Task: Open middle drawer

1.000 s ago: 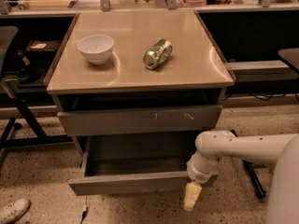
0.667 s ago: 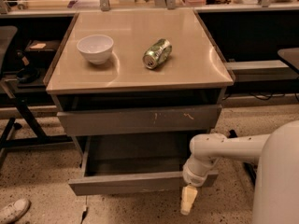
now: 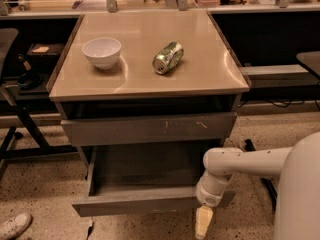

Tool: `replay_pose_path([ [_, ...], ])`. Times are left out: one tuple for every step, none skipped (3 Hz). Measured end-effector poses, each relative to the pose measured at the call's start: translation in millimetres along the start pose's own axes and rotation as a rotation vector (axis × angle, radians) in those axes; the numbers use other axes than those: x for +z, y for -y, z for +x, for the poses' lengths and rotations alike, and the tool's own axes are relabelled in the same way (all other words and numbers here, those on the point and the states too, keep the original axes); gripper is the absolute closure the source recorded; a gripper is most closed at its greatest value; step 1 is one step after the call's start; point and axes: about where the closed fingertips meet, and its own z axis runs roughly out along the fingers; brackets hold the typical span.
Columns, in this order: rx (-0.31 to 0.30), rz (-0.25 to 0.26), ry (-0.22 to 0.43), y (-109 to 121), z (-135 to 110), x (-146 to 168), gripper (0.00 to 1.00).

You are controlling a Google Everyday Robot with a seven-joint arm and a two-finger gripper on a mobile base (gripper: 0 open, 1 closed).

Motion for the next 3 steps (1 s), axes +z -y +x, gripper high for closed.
replay_pose_path([
  [0.0, 0.0, 0.0, -1.4, -0.9, -4.0, 0.0],
  [0.002, -0.035, 0.024, -29.4, 7.7, -10.5, 0.0],
  [0.0, -0.087, 0.056, -71.7, 16.9, -23.2, 0.0],
])
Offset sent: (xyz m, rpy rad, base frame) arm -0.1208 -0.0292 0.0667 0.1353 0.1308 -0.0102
